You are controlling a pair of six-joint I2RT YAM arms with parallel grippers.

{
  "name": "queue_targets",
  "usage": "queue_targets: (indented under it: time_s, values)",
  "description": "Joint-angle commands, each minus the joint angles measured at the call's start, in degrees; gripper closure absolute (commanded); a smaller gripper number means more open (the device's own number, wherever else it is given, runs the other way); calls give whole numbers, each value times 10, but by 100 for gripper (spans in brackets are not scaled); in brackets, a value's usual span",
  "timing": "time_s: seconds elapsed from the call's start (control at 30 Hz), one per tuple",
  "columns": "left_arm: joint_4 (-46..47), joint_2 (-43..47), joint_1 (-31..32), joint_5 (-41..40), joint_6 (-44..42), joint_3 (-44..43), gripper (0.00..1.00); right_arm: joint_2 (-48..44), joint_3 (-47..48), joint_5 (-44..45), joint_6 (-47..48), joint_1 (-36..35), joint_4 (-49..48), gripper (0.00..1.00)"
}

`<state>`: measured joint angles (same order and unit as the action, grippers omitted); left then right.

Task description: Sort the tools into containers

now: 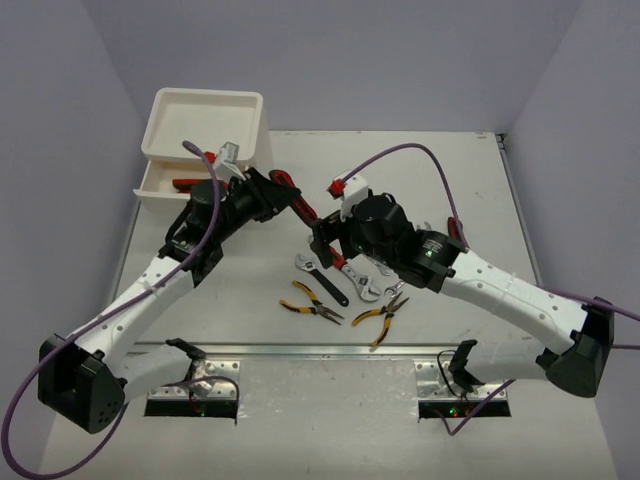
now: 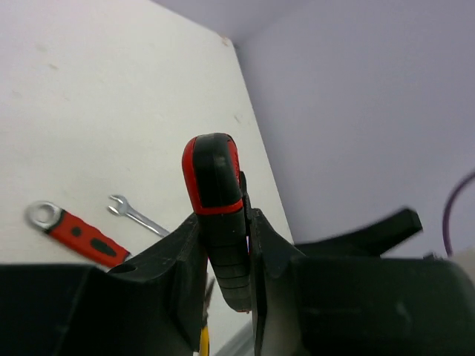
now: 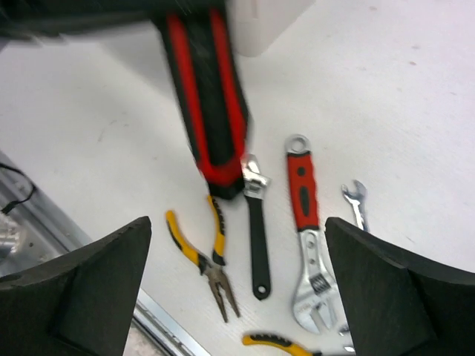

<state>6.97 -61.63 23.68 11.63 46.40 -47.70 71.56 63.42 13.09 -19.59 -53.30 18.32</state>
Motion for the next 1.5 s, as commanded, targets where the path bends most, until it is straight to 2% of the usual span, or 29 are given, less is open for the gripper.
queue_targets:
  time_s: [0.0, 0.13, 0.2, 0.37, 0.4, 0.43, 0.47, 0.5, 0.53, 0.6, 0.77, 0.87, 0.97, 1.03, 1.17, 1.23, 1.33, 1.4, 1.47]
  values:
    - [-107, 55, -122, -165, 34, -56, 100, -65, -25, 127, -4, 38, 54, 1]
    - [-141, 54, -226, -184, 78, -59, 100, -107, -56, 139, -12, 88, 78, 1]
    - [-129, 18, -293, -141, 83, -60, 100, -123, -68, 138, -21, 118, 92, 1]
    - [-107, -49, -347, -95, 109, -71, 99, -118, -86, 99, -26, 196, 119, 1]
    - [-107, -55, -347, -89, 111, -81, 93, -114, -92, 91, -26, 204, 120, 1]
    - [-106, -61, -347, -85, 111, -86, 78, -111, -96, 85, -26, 208, 120, 1]
    - [-106, -64, -347, -80, 111, -89, 61, -108, -99, 80, -25, 213, 120, 1]
    - [-107, -65, -347, -79, 109, -95, 34, -105, -102, 76, -25, 222, 121, 1]
    - [-107, -65, -347, -79, 108, -99, 19, -100, -102, 72, -25, 228, 121, 1]
    - [-118, -59, -347, -77, 97, -112, 2, -85, -103, 51, -27, 249, 122, 1]
    - [-134, -7, -347, -44, 65, -142, 0, -16, -92, -28, -29, 337, 120, 1]
    - [-152, 35, -346, -38, 37, -153, 0, 28, -77, -45, -30, 392, 120, 1]
    - [-188, 89, -346, -27, -4, -139, 0, 62, -60, -23, -22, 444, 121, 1]
    - [-186, 141, -346, -6, -38, -86, 0, 89, -45, 23, -2, 459, 121, 1]
    - [-185, 199, -345, 81, -112, -1, 0, 151, -26, 93, 44, 480, 95, 1]
    - [-217, 216, -338, 102, -147, 29, 0, 189, -2, 70, 46, 508, 94, 1]
    - [-226, 236, -312, 92, -169, 65, 0, 211, 12, 26, 49, 534, 80, 2]
    - [-237, 256, -275, 89, -195, 78, 0, 249, 15, -54, 63, 590, 65, 8]
    - [-252, 249, -250, 76, -209, 76, 0, 273, 22, -87, 68, 610, 71, 15]
